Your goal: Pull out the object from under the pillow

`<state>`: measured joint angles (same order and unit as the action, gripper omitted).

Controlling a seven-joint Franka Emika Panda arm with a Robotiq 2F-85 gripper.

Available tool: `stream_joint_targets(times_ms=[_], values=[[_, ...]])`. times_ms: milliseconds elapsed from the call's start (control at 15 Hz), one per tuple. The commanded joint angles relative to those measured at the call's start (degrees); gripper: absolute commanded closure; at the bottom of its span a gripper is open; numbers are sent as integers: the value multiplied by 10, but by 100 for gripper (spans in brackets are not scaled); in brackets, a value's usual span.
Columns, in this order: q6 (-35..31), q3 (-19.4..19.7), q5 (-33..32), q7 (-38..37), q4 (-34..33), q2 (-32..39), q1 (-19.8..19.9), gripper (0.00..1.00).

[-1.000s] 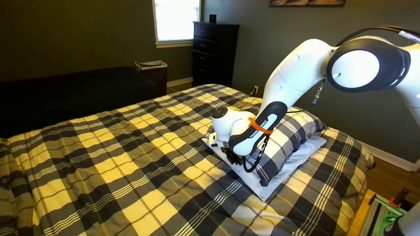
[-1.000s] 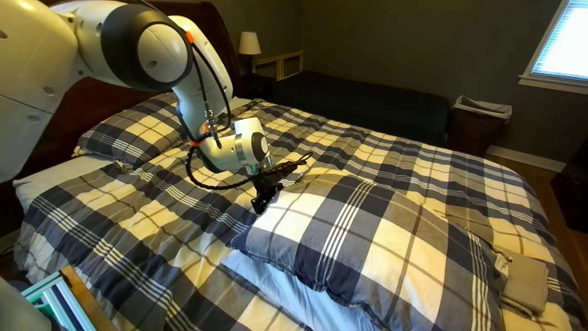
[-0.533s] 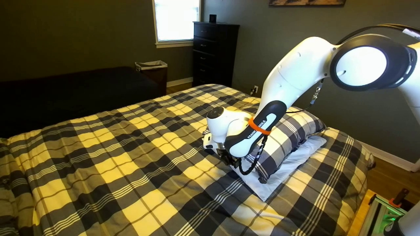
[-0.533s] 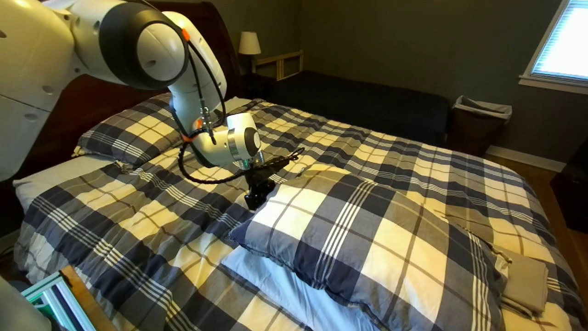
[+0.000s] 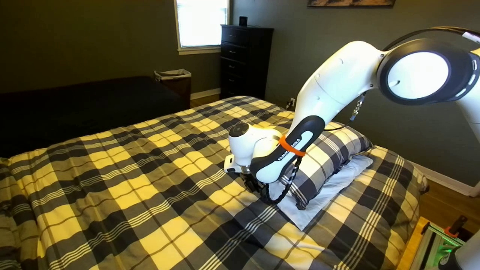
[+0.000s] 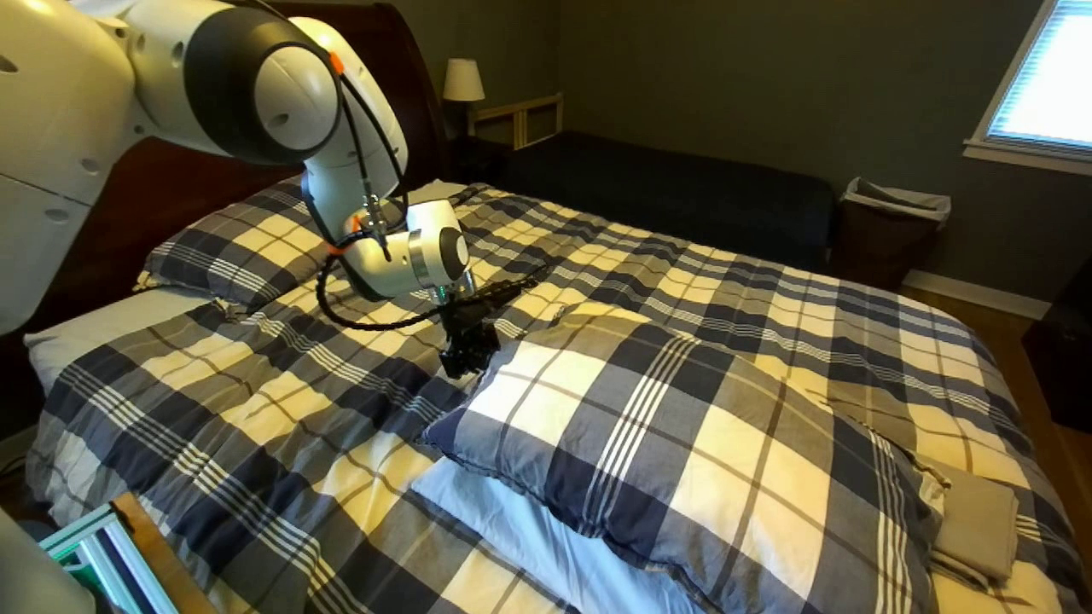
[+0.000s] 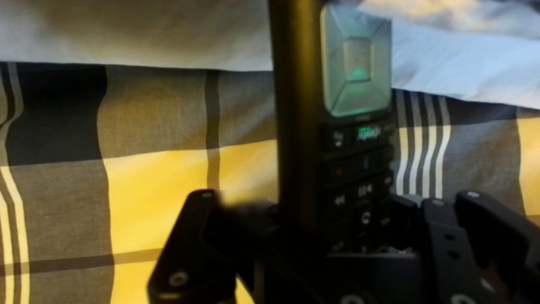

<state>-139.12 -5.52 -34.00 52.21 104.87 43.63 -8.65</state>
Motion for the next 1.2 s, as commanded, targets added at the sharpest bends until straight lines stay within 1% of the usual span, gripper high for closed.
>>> stream_joint_targets(times_ms=[0, 533, 867, 1133], values=[[34, -8, 13, -13, -17, -3, -14, 98], [70, -28, 49, -25, -50, 11, -36, 98], [60, -45, 74, -30, -49, 18, -46, 98], [52, -62, 97, -23, -48, 23, -42, 98]])
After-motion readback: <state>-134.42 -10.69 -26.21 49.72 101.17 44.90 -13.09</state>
